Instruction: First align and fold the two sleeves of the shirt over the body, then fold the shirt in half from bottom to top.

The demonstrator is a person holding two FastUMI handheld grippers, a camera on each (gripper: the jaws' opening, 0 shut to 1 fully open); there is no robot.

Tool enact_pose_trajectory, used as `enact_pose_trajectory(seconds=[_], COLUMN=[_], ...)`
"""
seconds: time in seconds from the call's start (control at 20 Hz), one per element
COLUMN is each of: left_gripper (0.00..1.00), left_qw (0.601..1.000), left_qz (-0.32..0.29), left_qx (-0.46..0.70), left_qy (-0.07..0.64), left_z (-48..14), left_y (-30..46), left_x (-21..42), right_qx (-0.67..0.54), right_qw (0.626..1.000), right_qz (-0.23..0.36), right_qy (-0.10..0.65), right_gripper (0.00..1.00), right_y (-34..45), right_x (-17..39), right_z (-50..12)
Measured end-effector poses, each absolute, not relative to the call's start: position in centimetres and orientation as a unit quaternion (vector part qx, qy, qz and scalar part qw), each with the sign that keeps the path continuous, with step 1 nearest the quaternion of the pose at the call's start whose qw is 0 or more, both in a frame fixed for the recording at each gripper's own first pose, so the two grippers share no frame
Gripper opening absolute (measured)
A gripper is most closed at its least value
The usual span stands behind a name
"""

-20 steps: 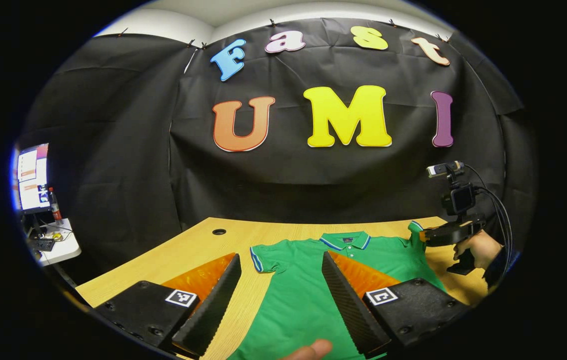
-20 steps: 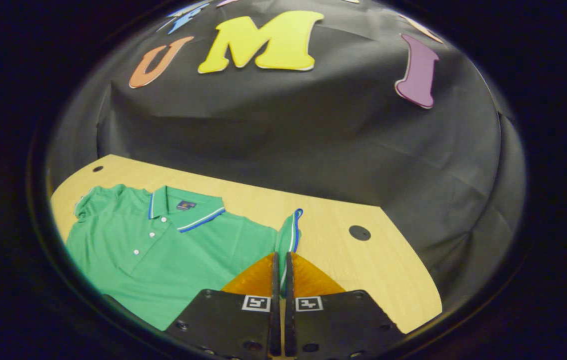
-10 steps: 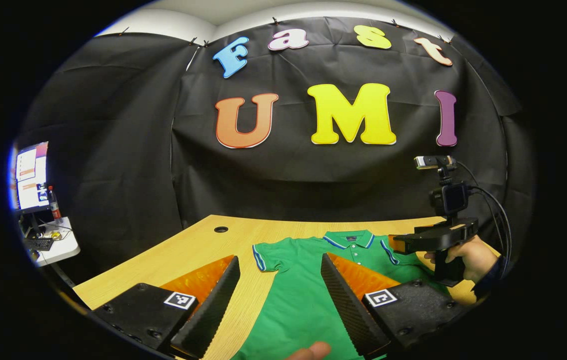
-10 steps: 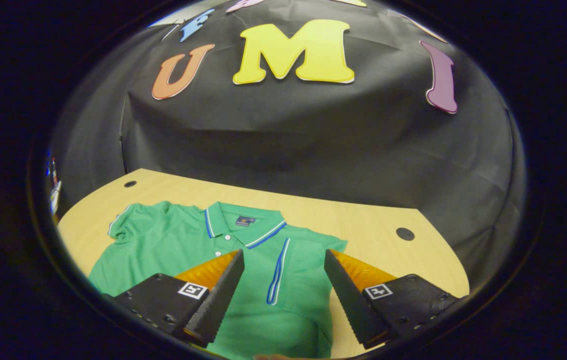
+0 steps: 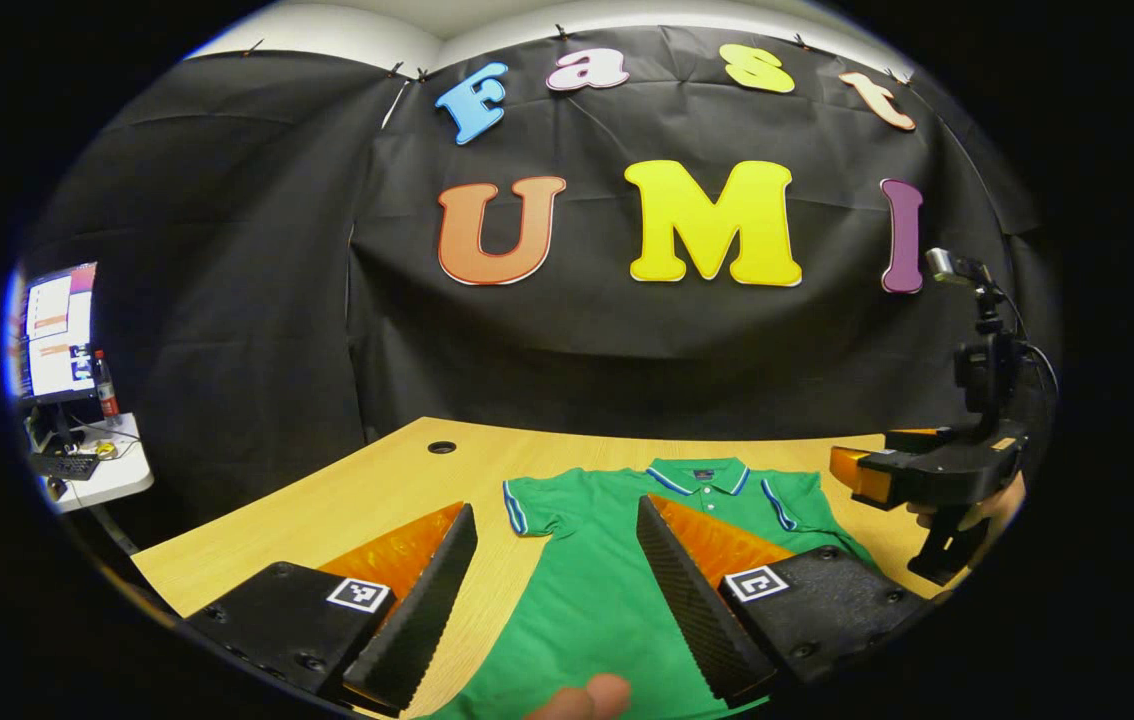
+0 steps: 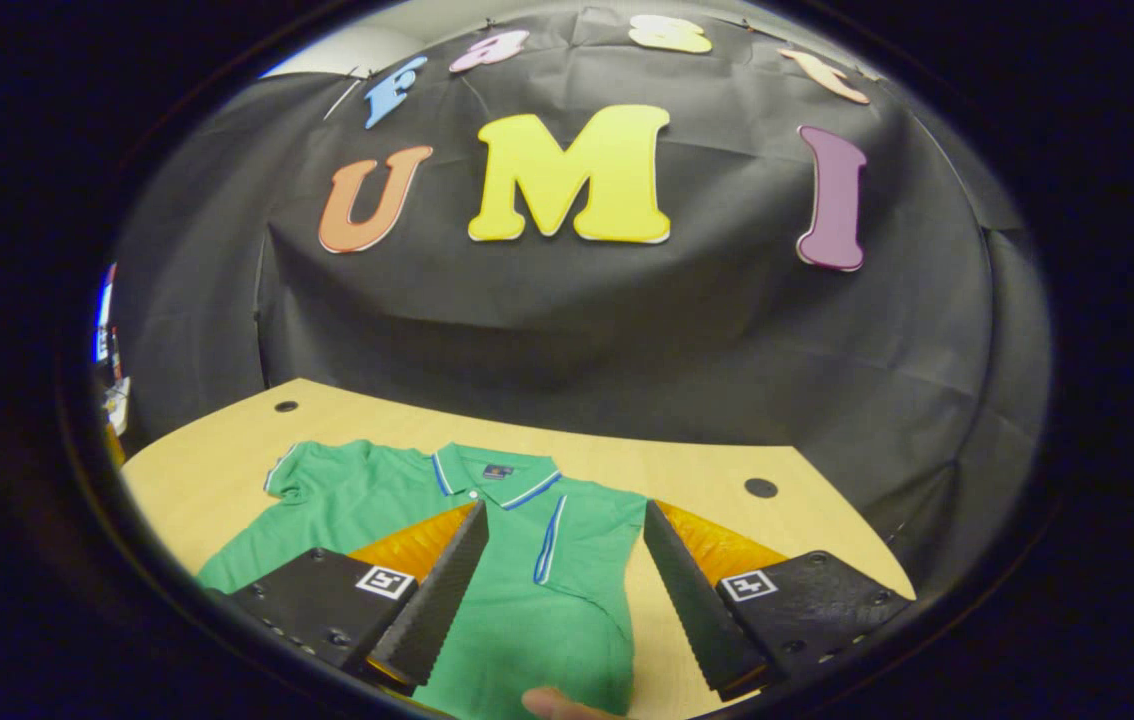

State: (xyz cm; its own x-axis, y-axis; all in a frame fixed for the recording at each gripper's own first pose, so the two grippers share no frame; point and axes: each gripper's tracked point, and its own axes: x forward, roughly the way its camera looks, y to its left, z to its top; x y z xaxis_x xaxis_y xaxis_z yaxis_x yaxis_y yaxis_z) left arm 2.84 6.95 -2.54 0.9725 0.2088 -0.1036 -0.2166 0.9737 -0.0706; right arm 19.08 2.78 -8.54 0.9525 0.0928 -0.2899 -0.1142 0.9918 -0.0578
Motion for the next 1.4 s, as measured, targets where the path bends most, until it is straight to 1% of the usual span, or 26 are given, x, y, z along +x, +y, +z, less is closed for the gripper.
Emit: enact_pose_trajectory(seconds=[0.15, 0.3, 0.45, 0.6, 0.75, 0.85, 0.95, 1.05, 1.1, 1.15, 1.2, 1.25, 1.35, 1.4], left_gripper=[1.0, 1.0, 1.0, 1.0, 1.0, 1.0, 1.0, 0.96, 0.9, 0.87, 0.75, 0.81, 0.63, 0.47], left_qw=[0.991, 0.989, 0.982, 0.98, 0.971, 0.968, 0.961, 0.949, 0.942, 0.933, 0.937, 0.939, 0.94, 0.941], left_qz=[0.106, 0.129, 0.143, 0.141, 0.159, 0.153, 0.16, 0.169, 0.174, 0.179, 0.181, 0.172, 0.167, 0.161], left_qx=[-0.048, -0.041, -0.067, -0.044, -0.054, -0.082, -0.106, -0.127, -0.132, -0.137, -0.123, -0.118, -0.101, -0.094], left_qy=[0.068, 0.06, 0.107, 0.132, 0.17, 0.181, 0.202, 0.235, 0.256, 0.281, 0.272, 0.274, 0.281, 0.281], left_z=[-3.8, -3.7, -6.5, -9.6, -13.1, -14.5, -16.1, -18.1, -19.1, -20.2, -19.7, -19.8, -20.0, -20.0], left_y=[7.4, 10.2, 12.5, 13.8, 15.6, 16.0, 17.1, 18.0, 18.4, 18.6, 19.1, 18.9, 18.5, 18.4], left_x=[5.0, 9.9, 15.6, 20.9, 23.8, 25.4, 26.2, 26.4, 26.2, 25.8, 26.3, 26.8, 27.4, 27.8], right_qx=[-0.043, -0.054, -0.052, -0.063, -0.066, -0.03, 0.009, 0.022, 0.023, 0.023, 0.025, 0.029, 0.039, 0.044], right_qw=[0.99, 0.992, 0.992, 0.988, 0.988, 0.988, 0.985, 0.985, 0.985, 0.986, 0.986, 0.986, 0.986, 0.986], right_qz=[0.06, 0.07, 0.09, 0.12, 0.129, 0.14, 0.159, 0.158, 0.157, 0.157, 0.156, 0.155, 0.155, 0.153], right_qy=[0.12, 0.094, 0.077, 0.068, 0.055, 0.064, 0.071, 0.068, 0.064, 0.057, 0.051, 0.047, 0.045, 0.046], right_gripper=[0.96, 0.96, 0.95, 0.94, 0.96, 0.95, 0.96, 0.96, 0.96, 0.95, 0.96, 0.96, 0.95, 0.95], right_y=[0.9, 0.0, 0.1, 0.7, 0.3, 0.3, 0.3, -0.4, -0.7, -0.9, -1.2, -1.4, -1.8, -2.0], right_x=[15.9, 13.0, 10.4, 8.5, 7.9, 7.9, 8.0, 8.3, 8.2, 8.0, 7.8, 7.7, 7.7, 7.7], right_z=[-6.8, -6.0, -6.3, -7.1, -7.9, -8.5, -8.6, -8.4, -8.2, -8.0, -7.7, -7.6, -7.5, -7.5])
